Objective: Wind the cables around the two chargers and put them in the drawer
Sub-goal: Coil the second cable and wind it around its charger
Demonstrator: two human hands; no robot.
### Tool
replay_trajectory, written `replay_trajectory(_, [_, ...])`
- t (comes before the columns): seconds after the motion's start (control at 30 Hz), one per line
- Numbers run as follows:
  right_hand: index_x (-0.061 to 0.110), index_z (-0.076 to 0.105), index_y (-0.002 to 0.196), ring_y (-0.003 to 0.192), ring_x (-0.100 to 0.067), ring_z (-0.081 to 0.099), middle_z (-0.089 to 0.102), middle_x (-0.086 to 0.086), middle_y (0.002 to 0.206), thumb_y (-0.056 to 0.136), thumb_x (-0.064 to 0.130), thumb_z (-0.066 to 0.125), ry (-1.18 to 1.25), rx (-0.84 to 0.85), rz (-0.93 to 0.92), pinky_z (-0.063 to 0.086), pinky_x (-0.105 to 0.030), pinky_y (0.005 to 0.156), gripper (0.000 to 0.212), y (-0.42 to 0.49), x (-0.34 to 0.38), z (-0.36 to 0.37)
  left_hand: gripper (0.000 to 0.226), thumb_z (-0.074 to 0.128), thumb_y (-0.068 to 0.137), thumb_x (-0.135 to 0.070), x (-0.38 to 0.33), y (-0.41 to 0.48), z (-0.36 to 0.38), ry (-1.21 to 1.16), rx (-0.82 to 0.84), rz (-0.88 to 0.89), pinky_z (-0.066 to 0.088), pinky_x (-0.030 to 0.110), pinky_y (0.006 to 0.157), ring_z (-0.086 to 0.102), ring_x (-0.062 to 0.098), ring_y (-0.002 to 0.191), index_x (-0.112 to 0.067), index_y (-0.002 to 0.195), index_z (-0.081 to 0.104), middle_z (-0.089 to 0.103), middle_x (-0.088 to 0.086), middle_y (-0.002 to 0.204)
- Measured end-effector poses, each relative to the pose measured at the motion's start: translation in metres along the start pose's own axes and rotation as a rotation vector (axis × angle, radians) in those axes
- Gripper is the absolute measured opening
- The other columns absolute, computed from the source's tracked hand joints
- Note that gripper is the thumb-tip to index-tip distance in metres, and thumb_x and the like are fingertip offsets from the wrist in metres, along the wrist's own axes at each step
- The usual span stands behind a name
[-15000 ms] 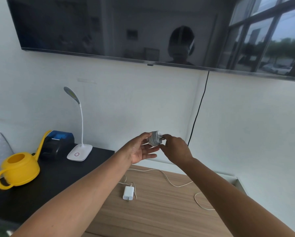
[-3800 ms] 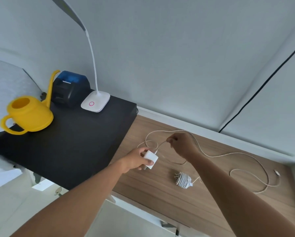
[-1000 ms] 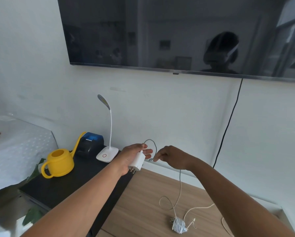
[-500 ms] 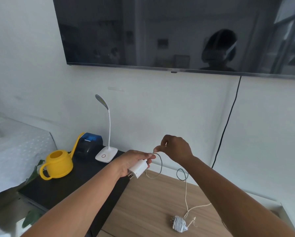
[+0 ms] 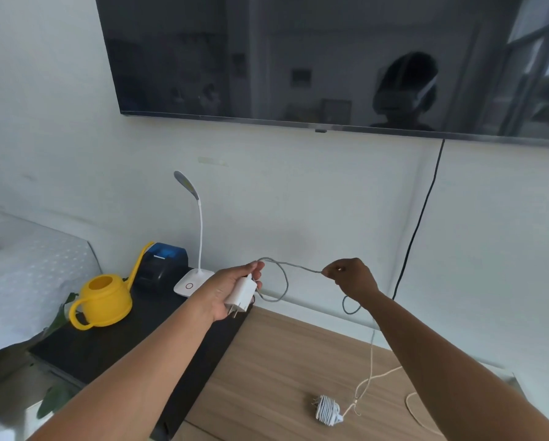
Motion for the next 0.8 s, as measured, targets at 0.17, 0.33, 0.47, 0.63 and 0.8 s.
replay_trajectory(0.17, [0.037, 0.068, 0.066, 0.080, -0.009, 0.066, 0.068, 0.016, 0.077, 0.086, 0.026, 0.063, -0.046, 0.012, 0.033, 0.050, -0.030, 0.075, 0.023, -0.001, -0.019, -0.006, 0.018, 0.068, 0.088, -0.024, -0.003, -0.001, -0.006, -0.093, -0.054, 0.006, 0.047, 0.020, 0.045, 0.064, 0.011, 0.059, -0.012, 0.100, 0.072, 0.067, -0.001, 0.082])
replay_trajectory(0.33, [0.034, 0.063, 0.079, 0.082, -0.015, 0.066, 0.067, 0.009, 0.080, 0.086, 0.031, 0.065, -0.120, 0.020, 0.027, 0.052, -0.032, 0.077, 0.008, 0.000, -0.028, -0.002, 0.013, 0.066, 0.089, -0.025, -0.008, 0.002, -0.012, -0.225, -0.101, 0.026, 0.047, 0.017, 0.045, 0.065, 0.010, 0.055, -0.016, 0.096, 0.072, 0.068, -0.005, 0.079])
replay_trajectory(0.47, [0.033, 0.060, 0.074, 0.084, -0.018, 0.067, 0.067, 0.007, 0.080, 0.087, 0.021, 0.059, -0.165, 0.019, 0.006, 0.054, -0.034, 0.078, 0.017, -0.002, -0.025, 0.003, 0.014, 0.066, 0.089, -0.026, -0.008, 0.007, -0.019, -0.225, -0.131, 0.059, 0.049, 0.019, 0.045, 0.064, 0.010, 0.058, -0.018, 0.099, 0.071, 0.067, -0.005, 0.085])
replay_trajectory(0.63, [0.027, 0.070, 0.090, 0.084, -0.017, 0.061, 0.064, 0.009, 0.086, 0.090, 0.014, 0.050, -0.279, 0.029, -0.081, 0.042, -0.025, 0.071, 0.024, -0.009, -0.003, 0.016, 0.013, 0.067, 0.088, -0.027, -0.013, 0.004, -0.009, -0.105, -0.096, 0.107, 0.045, 0.026, 0.056, 0.068, 0.015, 0.077, -0.018, 0.096, 0.071, 0.069, -0.003, 0.082])
replay_trajectory(0.8, [0.027, 0.068, 0.088, 0.080, -0.016, 0.057, 0.064, 0.009, 0.091, 0.094, 0.014, 0.044, -0.364, 0.122, -0.236, 0.043, -0.027, 0.071, 0.028, -0.015, 0.022, 0.030, 0.017, 0.073, 0.084, -0.025, -0.019, 0.005, -0.003, 0.014, -0.143, 0.196, 0.048, 0.030, 0.065, 0.074, 0.021, 0.089, -0.014, 0.096, 0.074, 0.073, 0.004, 0.089])
Point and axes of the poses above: each hand's wrist, its own y-axis towards the middle knuckle, its own z-axis out of the palm, x = y × z, the point moved 3 cm from there along y, towards the middle knuckle
